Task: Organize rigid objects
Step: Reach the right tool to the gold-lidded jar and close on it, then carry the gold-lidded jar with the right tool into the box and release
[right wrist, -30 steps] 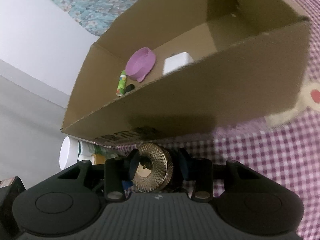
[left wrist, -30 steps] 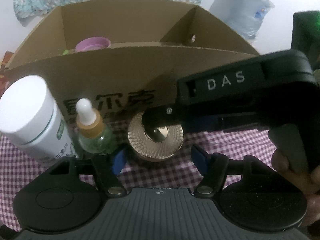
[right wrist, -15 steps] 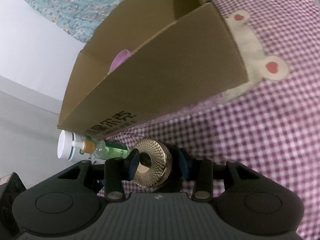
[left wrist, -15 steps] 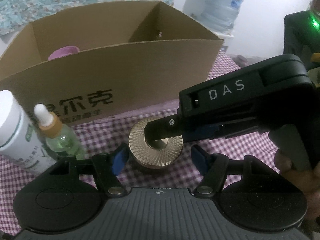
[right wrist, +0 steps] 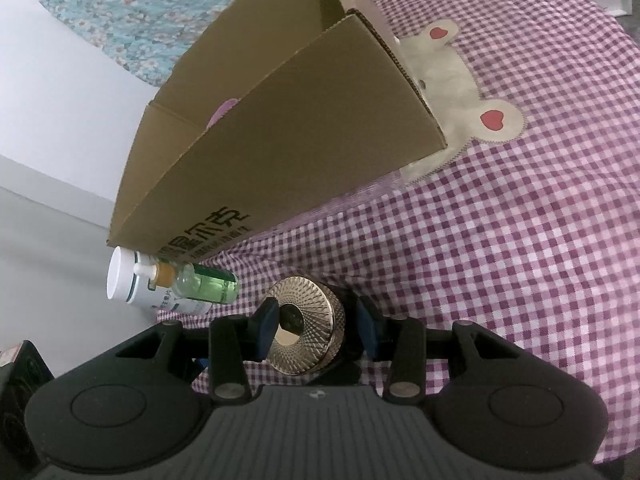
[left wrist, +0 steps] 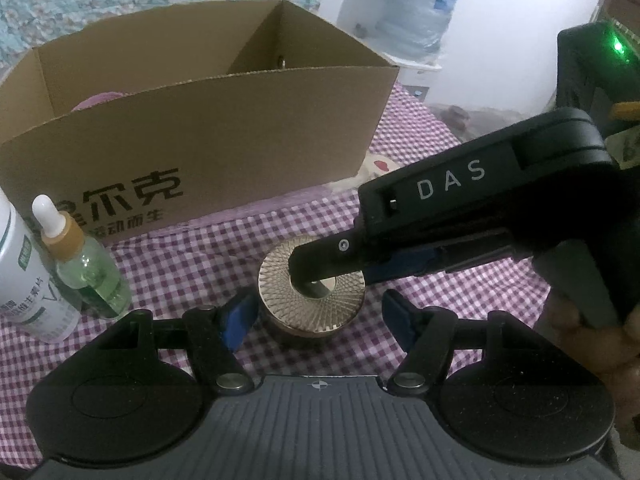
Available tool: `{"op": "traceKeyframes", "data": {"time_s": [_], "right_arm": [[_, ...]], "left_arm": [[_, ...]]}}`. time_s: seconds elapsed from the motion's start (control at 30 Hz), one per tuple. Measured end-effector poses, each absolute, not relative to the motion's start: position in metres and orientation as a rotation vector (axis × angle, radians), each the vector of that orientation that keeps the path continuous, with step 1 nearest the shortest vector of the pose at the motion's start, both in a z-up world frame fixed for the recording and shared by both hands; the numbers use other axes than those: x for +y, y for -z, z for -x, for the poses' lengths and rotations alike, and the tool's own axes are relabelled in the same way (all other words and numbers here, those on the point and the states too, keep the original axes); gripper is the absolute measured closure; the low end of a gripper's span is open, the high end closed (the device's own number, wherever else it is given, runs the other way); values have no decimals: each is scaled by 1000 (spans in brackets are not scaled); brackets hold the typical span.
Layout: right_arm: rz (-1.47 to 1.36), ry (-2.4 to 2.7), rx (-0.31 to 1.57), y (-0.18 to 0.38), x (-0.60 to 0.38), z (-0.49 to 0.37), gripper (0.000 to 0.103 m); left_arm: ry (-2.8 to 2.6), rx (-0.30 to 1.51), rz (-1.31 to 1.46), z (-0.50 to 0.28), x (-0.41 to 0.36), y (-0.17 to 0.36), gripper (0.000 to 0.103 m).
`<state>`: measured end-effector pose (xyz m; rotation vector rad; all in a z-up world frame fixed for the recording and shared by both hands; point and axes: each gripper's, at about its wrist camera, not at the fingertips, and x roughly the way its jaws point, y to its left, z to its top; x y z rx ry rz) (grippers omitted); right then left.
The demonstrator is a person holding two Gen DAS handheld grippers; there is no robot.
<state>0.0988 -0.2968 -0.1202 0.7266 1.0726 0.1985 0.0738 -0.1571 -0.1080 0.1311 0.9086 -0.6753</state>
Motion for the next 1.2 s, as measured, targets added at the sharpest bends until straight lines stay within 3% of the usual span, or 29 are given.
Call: {"op": "traceKeyframes", "data": {"time_s": [0.43, 0.67, 1.2], "right_arm": [[-753, -182, 1039, 112, -310, -99, 57], [-770, -193, 1068, 123, -301, -101, 56], [-807, -194, 1077, 126, -301, -96, 55]], "left_arm": [[664, 890, -167, -86, -156, 111, 29], [670, 928, -190, -93, -164, 119, 41], [668, 952, -224, -88, -169, 120, 42]]}}
